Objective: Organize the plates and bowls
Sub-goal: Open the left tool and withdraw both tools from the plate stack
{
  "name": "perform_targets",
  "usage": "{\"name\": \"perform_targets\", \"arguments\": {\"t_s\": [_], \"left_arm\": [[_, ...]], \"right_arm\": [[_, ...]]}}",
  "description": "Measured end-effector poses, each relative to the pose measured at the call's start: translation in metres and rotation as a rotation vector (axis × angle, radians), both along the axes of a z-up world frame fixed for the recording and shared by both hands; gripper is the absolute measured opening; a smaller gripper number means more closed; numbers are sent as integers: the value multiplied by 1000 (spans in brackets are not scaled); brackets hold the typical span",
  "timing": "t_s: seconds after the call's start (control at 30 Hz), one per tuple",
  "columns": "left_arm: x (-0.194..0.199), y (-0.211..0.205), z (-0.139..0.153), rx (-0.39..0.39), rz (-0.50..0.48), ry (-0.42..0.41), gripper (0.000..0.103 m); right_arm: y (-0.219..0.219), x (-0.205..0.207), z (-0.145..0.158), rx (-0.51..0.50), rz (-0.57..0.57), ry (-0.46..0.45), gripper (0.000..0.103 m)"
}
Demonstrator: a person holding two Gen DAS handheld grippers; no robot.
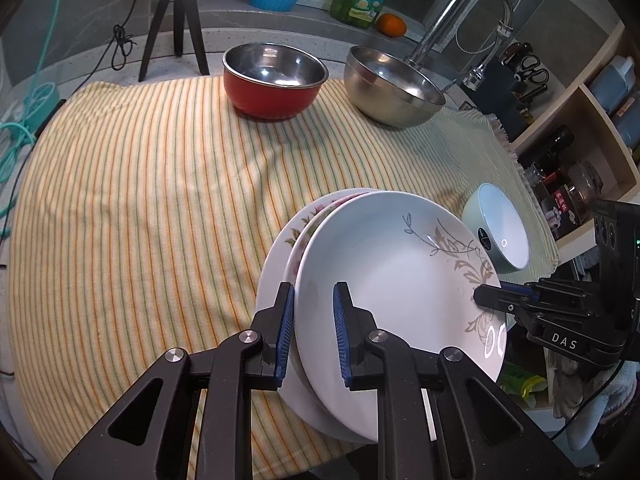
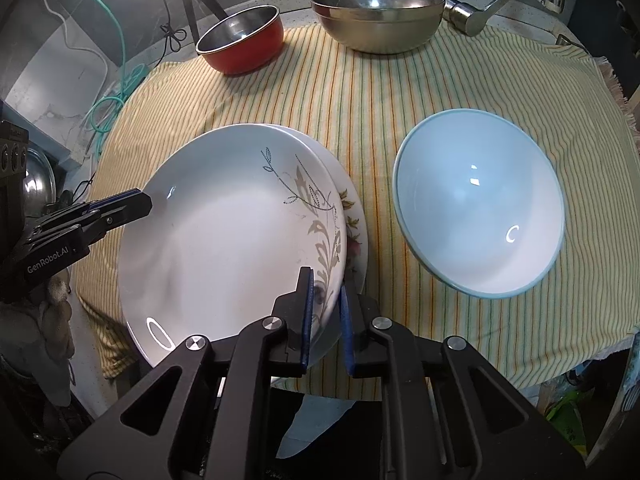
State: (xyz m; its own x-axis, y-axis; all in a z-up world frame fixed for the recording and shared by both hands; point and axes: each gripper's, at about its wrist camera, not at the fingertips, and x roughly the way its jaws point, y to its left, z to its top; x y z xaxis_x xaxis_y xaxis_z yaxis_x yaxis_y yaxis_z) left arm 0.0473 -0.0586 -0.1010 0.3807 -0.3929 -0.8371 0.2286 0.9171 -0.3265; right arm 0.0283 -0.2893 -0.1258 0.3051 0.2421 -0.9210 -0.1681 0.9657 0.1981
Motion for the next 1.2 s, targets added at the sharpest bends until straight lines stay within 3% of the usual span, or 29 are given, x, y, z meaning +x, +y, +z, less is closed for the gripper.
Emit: {"name": "perform_targets", "arguments": {"t_s": [0.3, 0.37, 0.47, 0.57, 0.7, 0.8, 0.87, 0.97, 1.2], "left_arm": [[-1, 1, 0, -3, 16, -2, 16], [-1, 1, 0, -5, 17, 0, 16], [-2, 0, 2, -5, 23, -5, 16], [-2, 2, 3, -7, 31, -5, 17], [-3, 6, 4, -10, 49, -4, 31], [-3, 11, 6, -15, 78, -4, 54], [-3, 16, 7, -13, 103, -1, 65], [-4, 26, 5, -6, 150, 16, 71], [-7, 58, -11, -3, 278, 76, 71]], "right_arm": [[6, 2, 0, -46, 19, -36, 14], [9, 2, 0, -54, 37, -38, 18], [14, 0, 0, -46, 53, -40, 32], [20, -2, 0, -74, 67, -56, 33], [18, -2, 0, -56, 65, -56, 33], [13, -2, 3, -16, 50, -59, 38], [10, -3, 8, -4, 41, -84, 58], [8, -5, 16, 31, 39, -111, 75], [0, -10, 34, 91, 42, -165, 80]]}}
